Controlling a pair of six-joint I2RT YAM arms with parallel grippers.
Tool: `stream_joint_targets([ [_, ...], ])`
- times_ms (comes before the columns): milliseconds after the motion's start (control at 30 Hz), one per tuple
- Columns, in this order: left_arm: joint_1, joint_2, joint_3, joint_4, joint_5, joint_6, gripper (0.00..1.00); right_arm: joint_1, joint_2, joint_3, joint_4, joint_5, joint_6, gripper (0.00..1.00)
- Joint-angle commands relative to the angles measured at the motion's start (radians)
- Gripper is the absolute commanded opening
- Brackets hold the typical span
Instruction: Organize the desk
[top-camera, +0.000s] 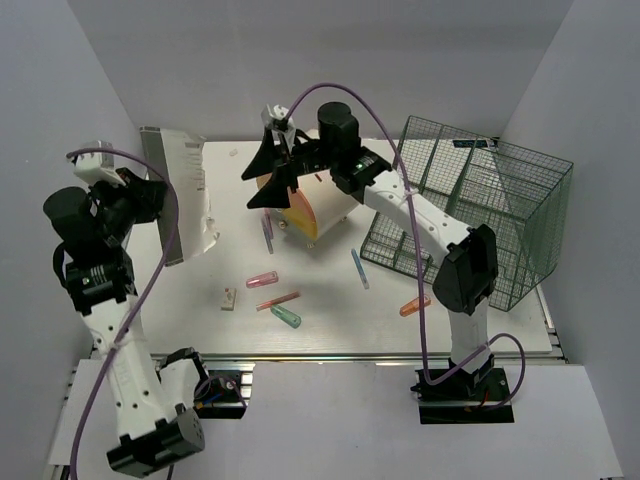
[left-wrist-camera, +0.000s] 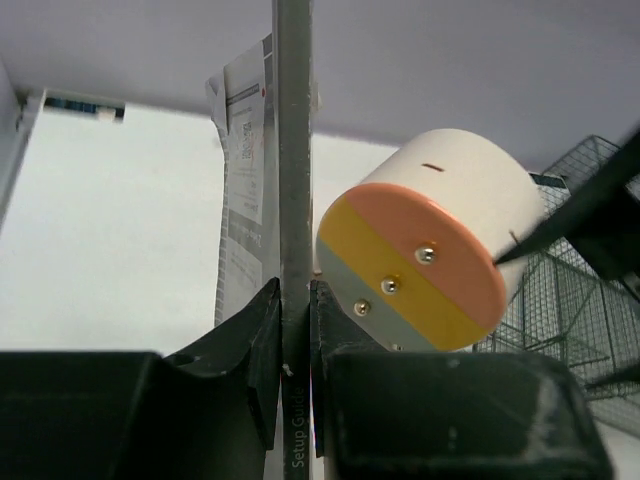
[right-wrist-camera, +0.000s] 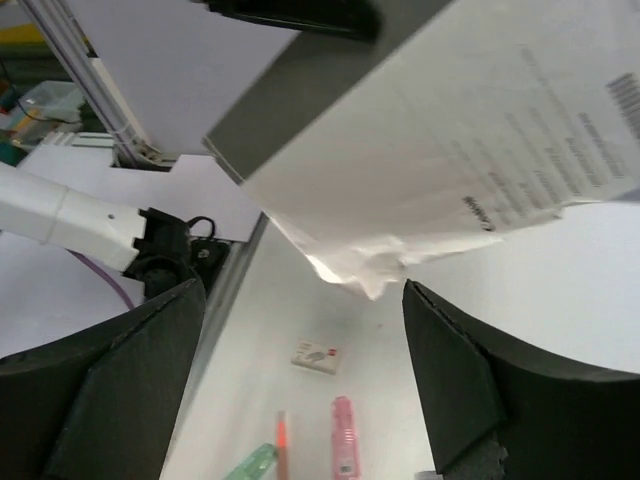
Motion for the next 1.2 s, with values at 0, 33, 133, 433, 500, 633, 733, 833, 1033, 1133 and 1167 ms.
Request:
stream_joint_targets([
  [0,-0.002,-0.092,0.080,0.016,0.121,0.113,0.00,-0.019,-0.090,0.065,0.102,-0.040,-0.089,0.86],
  [33,-0.002,-0.109,0.080,0.019,0.149,0.134,0.00,-0.028,-0.100,0.069,0.116,-0.036,-0.108,0.87],
  [133,-0.002,-0.177,0.059,0.034,0.258,0.167,0.00,-0.047,-0.125,0.075,0.197,-0.049,-0.166,0.89],
  [433,-0.002,-0.257,0.106,-0.009,0.446,0.242,0.00,-0.050,-0.183,0.075,0.312,-0.074,-0.304,0.89],
  [500,-0.002,-0.258,0.137,-0.039,0.443,0.259,0.00,-0.048,-0.186,0.083,0.308,-0.121,-0.298,0.89],
  [633,-0.002,-0.255,0.165,-0.023,0.463,0.240,0.00,-0.030,-0.209,0.040,0.318,-0.221,-0.255,0.87],
  [733,-0.002,-0.252,0.166,0.013,0.483,0.207,0.00,-0.009,-0.223,0.000,0.320,-0.250,-0.219,0.85],
  [833,-0.002,-0.250,0.174,0.030,0.503,0.179,0.00,0.008,-0.223,-0.009,0.308,-0.166,-0.217,0.85],
  [1033,-0.002,-0.261,0.184,0.016,0.517,0.156,0.00,0.018,-0.125,0.124,0.237,-0.079,-0.153,0.85],
  [1133,-0.002,-0.269,0.181,0.022,0.522,0.142,0.00,0.028,-0.090,0.170,0.191,-0.095,-0.154,0.82],
  [1167,-0.002,-0.272,0.181,0.031,0.522,0.138,0.00,0.031,-0.084,0.177,0.183,-0.114,-0.153,0.80],
])
